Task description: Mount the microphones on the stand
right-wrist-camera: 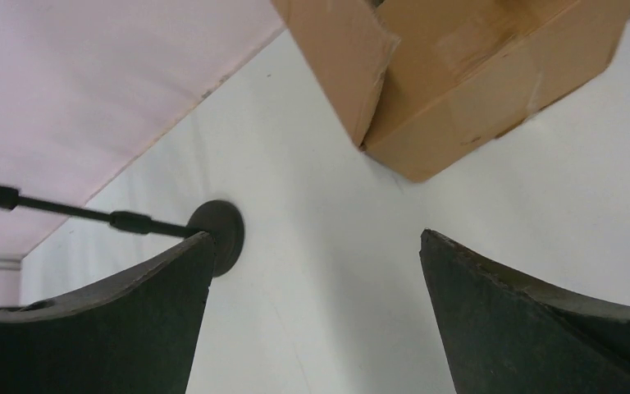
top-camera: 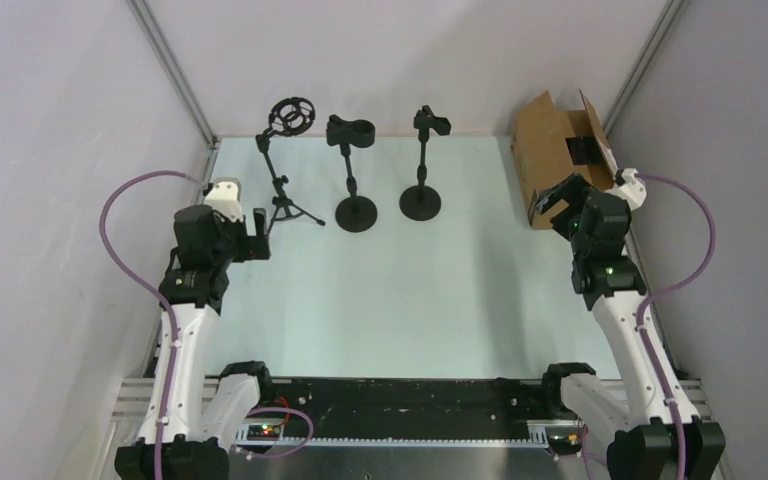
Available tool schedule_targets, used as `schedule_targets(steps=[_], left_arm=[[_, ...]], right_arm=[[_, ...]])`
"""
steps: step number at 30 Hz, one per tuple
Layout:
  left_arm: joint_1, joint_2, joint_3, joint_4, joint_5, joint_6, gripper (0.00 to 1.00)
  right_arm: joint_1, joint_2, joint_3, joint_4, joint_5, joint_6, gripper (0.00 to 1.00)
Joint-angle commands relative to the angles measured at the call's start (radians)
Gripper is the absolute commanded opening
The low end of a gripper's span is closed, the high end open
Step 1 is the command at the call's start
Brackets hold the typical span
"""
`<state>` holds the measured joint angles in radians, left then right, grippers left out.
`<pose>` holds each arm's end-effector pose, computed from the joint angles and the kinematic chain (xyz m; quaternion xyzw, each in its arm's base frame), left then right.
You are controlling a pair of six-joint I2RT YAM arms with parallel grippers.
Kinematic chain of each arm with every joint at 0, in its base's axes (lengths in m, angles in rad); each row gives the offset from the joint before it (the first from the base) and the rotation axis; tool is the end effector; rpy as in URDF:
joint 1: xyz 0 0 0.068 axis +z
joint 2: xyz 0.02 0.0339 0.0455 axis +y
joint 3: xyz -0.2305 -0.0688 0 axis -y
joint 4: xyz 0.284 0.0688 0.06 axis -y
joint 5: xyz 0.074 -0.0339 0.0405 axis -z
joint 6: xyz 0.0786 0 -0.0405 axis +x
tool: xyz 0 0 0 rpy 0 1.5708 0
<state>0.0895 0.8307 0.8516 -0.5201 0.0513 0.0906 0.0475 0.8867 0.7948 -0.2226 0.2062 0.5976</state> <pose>0.2804 0.0211 0.2766 0.0136 0.8596 0.0239 0.5103 0.3066 -0.0015 0.2791 0.2768 0.7581 0.1063 0.5808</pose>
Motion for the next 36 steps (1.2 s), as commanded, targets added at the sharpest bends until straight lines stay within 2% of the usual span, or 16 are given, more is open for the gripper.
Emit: schedule_targets(steps=[1, 8, 17, 23, 33, 36], left_arm=[[0.006, 0.022, 0.057, -0.061, -0.017, 0.008, 0.98], [0.006, 0.061, 0.133, -0.157, 0.057, 0.023, 0.98], [0.006, 0.04, 0.175, -0.19, 0.079, 0.029, 0.98], [0.005, 0.038, 0.169, -0.19, 0.053, 0.031, 0.98], [0.005, 0.039, 0.149, -0.189, 0.064, 0.032, 0.98], [0.005, 0.037, 0.14, -0.189, 0.061, 0.034, 0.98]], right_arm=[[-0.055, 0.108, 0.129, -0.052, 0.047, -0.046, 1.0], [-0.155, 0.263, 0.195, 0.008, -0.001, -0.022, 0.98], [-0.167, 0.418, 0.197, 0.191, -0.073, -0.046, 0.84], [-0.17, 0.509, 0.236, 0.237, -0.058, -0.079, 0.75], [-0.139, 0.643, 0.339, 0.25, -0.046, -0.09, 0.37], [-0.111, 0.647, 0.367, 0.192, -0.035, -0.086, 0.1]])
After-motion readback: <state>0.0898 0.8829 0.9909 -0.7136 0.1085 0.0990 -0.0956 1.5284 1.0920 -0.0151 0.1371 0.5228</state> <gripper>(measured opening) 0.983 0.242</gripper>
